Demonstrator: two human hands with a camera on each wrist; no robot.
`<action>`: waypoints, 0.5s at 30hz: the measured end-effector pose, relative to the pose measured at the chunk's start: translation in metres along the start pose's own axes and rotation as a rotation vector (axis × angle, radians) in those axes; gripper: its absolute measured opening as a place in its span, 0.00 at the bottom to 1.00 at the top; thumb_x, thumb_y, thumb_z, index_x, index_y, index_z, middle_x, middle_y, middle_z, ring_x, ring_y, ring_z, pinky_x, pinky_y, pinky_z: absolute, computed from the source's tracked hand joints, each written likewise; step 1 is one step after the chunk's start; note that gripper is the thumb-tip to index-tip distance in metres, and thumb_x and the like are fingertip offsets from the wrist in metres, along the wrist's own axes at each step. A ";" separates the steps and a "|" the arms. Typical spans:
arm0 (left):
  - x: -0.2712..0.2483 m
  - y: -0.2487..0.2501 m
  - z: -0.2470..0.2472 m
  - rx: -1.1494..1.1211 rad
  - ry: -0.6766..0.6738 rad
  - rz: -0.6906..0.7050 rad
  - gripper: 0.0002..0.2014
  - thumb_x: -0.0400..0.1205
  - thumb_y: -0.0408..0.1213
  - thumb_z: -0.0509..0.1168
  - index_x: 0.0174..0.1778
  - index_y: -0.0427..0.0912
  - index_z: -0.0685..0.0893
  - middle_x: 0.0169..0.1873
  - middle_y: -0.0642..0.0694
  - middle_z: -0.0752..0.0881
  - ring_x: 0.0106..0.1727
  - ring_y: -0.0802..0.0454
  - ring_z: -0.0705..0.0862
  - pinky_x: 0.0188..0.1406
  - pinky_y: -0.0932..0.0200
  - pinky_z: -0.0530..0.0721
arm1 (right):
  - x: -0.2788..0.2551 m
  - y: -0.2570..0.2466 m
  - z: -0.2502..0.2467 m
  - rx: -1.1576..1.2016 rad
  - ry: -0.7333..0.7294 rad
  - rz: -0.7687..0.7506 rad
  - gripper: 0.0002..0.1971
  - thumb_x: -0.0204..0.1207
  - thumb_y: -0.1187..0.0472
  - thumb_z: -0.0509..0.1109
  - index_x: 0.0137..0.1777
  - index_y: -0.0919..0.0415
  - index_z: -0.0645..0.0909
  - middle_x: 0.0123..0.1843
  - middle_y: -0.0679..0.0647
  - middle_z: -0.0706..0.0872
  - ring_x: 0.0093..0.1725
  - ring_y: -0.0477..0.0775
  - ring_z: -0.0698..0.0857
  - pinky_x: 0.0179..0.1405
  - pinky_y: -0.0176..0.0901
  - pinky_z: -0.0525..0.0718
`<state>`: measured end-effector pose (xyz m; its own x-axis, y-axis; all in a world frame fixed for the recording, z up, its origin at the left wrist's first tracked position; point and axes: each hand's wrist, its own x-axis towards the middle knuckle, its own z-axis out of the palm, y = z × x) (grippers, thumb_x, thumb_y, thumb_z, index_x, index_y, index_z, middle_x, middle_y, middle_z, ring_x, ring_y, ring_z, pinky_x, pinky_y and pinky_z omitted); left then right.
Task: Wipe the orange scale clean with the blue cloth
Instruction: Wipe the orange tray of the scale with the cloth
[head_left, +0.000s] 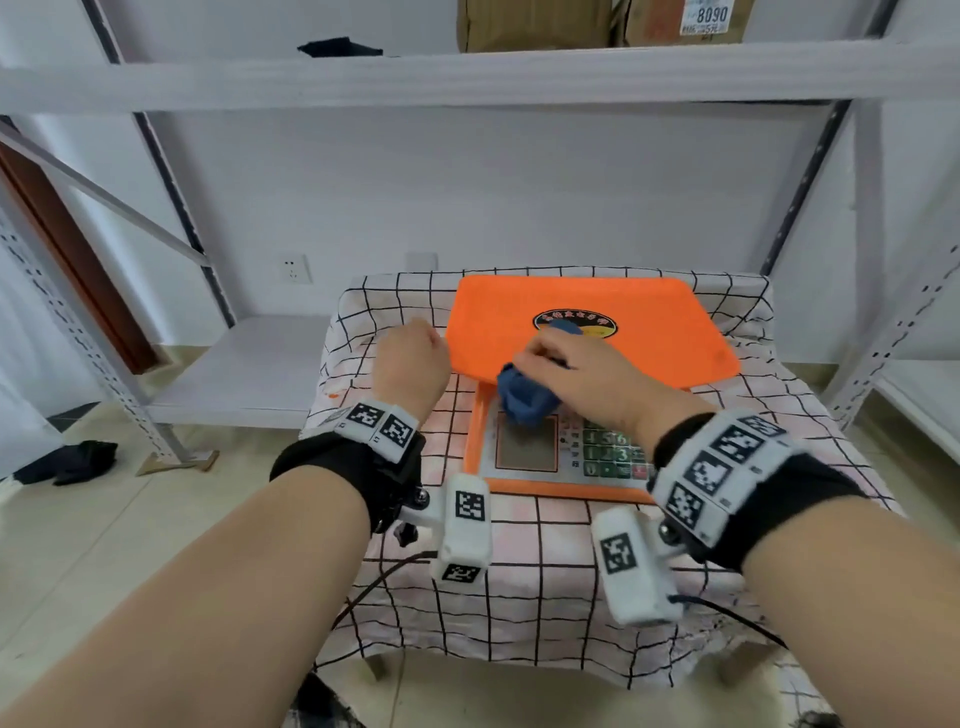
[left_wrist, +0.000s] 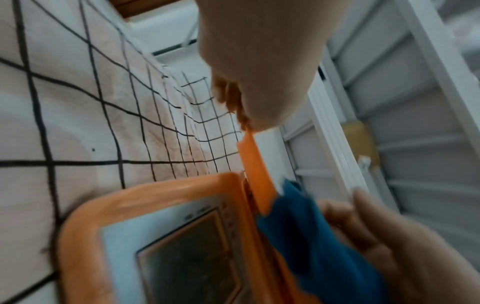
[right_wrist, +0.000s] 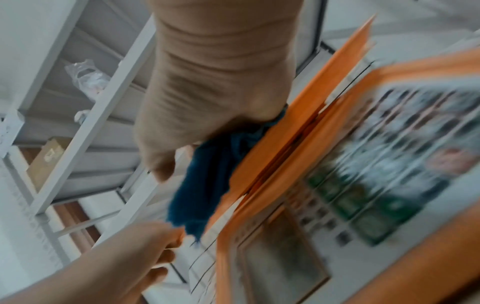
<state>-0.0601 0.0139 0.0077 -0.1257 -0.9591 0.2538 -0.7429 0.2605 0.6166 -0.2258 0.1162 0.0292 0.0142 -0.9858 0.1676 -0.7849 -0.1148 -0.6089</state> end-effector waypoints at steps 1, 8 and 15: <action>-0.003 0.004 0.001 0.102 0.059 0.050 0.10 0.81 0.32 0.57 0.51 0.38 0.83 0.49 0.39 0.83 0.53 0.39 0.79 0.52 0.50 0.78 | -0.008 0.009 -0.007 -0.054 0.050 0.007 0.14 0.82 0.46 0.58 0.48 0.56 0.77 0.44 0.52 0.84 0.44 0.54 0.81 0.46 0.51 0.78; -0.035 0.052 0.017 0.292 -0.024 0.392 0.15 0.84 0.49 0.56 0.59 0.50 0.84 0.64 0.48 0.77 0.68 0.43 0.71 0.66 0.48 0.66 | -0.052 0.071 -0.030 -0.695 0.273 0.128 0.23 0.83 0.43 0.50 0.60 0.58 0.79 0.57 0.56 0.80 0.59 0.62 0.75 0.61 0.53 0.68; -0.052 0.061 0.030 0.209 -0.265 0.650 0.19 0.80 0.57 0.62 0.57 0.49 0.86 0.49 0.49 0.78 0.56 0.50 0.74 0.59 0.51 0.75 | -0.055 0.078 -0.049 -0.673 0.318 0.262 0.28 0.78 0.37 0.53 0.57 0.62 0.79 0.55 0.59 0.82 0.56 0.63 0.80 0.56 0.53 0.76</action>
<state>-0.1181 0.0764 0.0096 -0.7190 -0.6194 0.3152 -0.5707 0.7850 0.2408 -0.3179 0.1673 0.0104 -0.3214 -0.8763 0.3589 -0.9458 0.3159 -0.0758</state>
